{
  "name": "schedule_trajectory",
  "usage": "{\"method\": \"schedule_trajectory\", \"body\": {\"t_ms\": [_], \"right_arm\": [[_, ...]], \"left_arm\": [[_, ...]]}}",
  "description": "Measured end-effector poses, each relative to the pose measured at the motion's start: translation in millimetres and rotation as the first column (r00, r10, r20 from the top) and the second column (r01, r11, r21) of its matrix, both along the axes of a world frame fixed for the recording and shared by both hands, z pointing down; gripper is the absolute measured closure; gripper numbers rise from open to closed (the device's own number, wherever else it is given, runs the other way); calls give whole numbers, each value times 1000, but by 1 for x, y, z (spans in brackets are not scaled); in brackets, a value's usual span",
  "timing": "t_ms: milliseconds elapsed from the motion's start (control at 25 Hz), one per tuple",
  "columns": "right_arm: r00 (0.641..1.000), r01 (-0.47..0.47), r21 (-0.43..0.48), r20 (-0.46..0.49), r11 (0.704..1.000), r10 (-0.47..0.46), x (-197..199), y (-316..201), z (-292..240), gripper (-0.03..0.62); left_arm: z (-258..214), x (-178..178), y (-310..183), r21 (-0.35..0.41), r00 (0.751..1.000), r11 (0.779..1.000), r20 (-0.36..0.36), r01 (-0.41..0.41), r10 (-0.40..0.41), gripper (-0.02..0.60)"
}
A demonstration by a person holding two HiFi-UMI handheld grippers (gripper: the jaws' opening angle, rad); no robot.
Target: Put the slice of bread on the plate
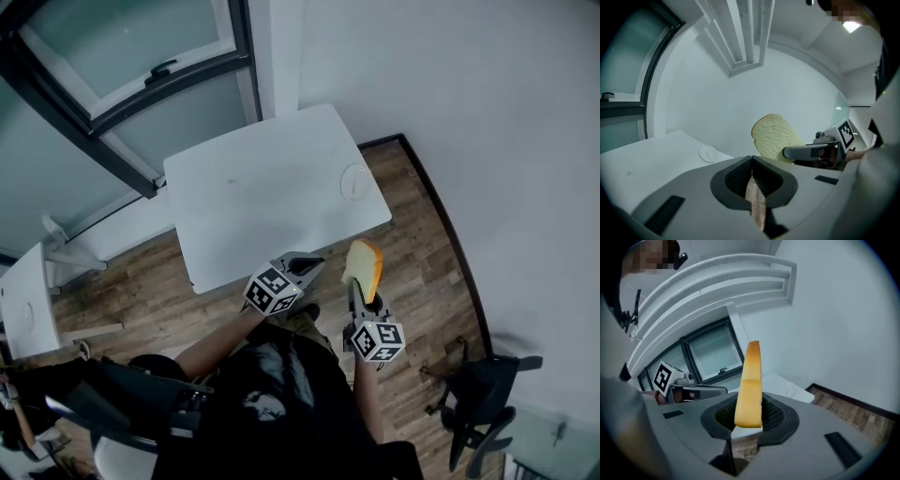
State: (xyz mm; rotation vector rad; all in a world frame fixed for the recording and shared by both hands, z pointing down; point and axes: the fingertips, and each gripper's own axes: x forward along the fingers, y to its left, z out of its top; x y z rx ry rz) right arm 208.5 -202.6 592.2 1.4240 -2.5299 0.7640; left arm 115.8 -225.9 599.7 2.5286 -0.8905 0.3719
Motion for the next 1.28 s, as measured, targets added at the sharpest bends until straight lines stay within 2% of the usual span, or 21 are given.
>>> {"method": "schedule_trajectory", "body": {"t_ms": [160,360,560,720,920,1080,1280], "right_arm": [[1000,6,-46,-7,999,-6,17,-51,19,500],[1000,18,-107,11,994,-17,10,-102,41,500],[996,35,-169,81,985,-21,-7,-155,72,500],[990,18,-207,140,978,12,-16,-205,98,500],[977,6,-358,199,934,70,-12,-264,159,500],[954,3,-460,267,888,135,-8,-312,192,500],[922,59,-541,352,839,162,-10,-351,227,500]], "left_arm": [[11,-1,-46,-22,1000,999,5,31,-31,577],[32,-2,-89,-67,999,997,3,39,-39,577],[50,-5,-134,-76,1000,997,-19,22,-24,577],[69,-7,-165,-86,1000,996,-17,8,-10,577],[98,4,-206,-108,999,994,-12,31,-33,577],[123,11,-244,-154,993,981,-1,117,-118,577],[136,11,-247,-198,984,964,14,175,-175,577]]}}
